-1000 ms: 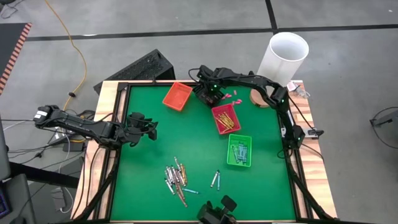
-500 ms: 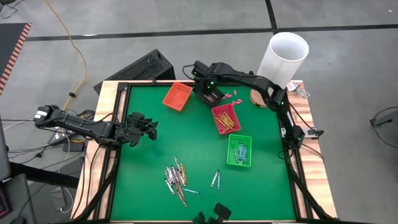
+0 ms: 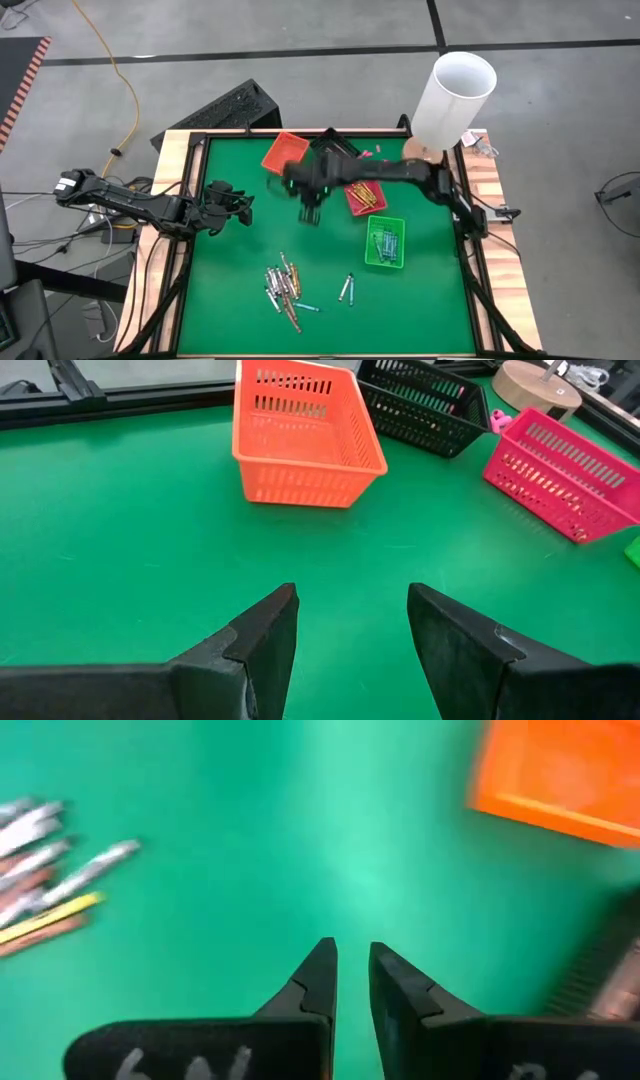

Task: Sort crayons
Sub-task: Put the light blue crayon into the green bin

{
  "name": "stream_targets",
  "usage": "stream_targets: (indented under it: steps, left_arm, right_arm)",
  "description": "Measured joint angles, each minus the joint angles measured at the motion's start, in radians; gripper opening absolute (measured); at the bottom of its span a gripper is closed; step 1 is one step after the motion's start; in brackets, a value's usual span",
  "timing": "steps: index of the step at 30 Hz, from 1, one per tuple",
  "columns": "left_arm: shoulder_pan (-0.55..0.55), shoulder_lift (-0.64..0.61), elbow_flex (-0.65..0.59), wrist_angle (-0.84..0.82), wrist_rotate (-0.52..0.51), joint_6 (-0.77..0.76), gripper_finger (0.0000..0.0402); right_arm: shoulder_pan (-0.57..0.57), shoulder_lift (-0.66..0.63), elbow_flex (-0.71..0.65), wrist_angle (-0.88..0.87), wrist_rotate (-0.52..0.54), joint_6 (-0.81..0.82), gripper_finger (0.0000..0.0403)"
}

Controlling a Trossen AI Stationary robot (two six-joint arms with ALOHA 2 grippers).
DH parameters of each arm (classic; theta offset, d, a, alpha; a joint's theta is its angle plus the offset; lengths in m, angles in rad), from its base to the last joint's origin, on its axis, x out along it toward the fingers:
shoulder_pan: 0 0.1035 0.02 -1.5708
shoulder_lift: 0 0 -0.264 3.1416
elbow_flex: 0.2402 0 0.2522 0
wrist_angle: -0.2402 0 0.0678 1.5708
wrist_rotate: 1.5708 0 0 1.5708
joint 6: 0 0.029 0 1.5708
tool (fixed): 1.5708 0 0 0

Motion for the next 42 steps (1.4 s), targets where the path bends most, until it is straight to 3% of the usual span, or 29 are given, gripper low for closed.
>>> stream_targets:
  steps: [10, 18, 25, 33, 37, 42]
  left_arm:
    - [0.0, 0.0, 0.0, 0.0, 0.018, -0.009, 0.018]
    - [0.0, 0.0, 0.0, 0.0, 0.054, -0.036, 0.018]
    - [0.0, 0.0, 0.0, 0.0, 0.054, -0.054, 0.018]
    - [0.0, 0.0, 0.0, -0.003, 0.054, -0.055, 0.018]
    - [0.0, 0.0, 0.0, -0.004, 0.054, -0.056, 0.018]
    - [0.0, 0.0, 0.0, -0.004, 0.054, -0.054, 0.018]
  right_arm:
    - [0.32, 0.001, 0.0, 0.048, 0.052, 0.11, 0.0057]
    - [0.482, 0.004, 0.0, 0.12, 0.154, 0.161, 0.0057]
    - [0.516, 0.018, -0.024, 0.148, 0.215, 0.239, 0.0057]
    - [0.504, 0.024, -0.191, 0.178, 0.209, 0.28, 0.0057]
    - [0.487, 0.024, -0.265, 0.289, 0.159, 0.279, 0.0057]
    - [0.472, 0.023, -0.353, 0.429, 0.021, 0.284, 0.0062]
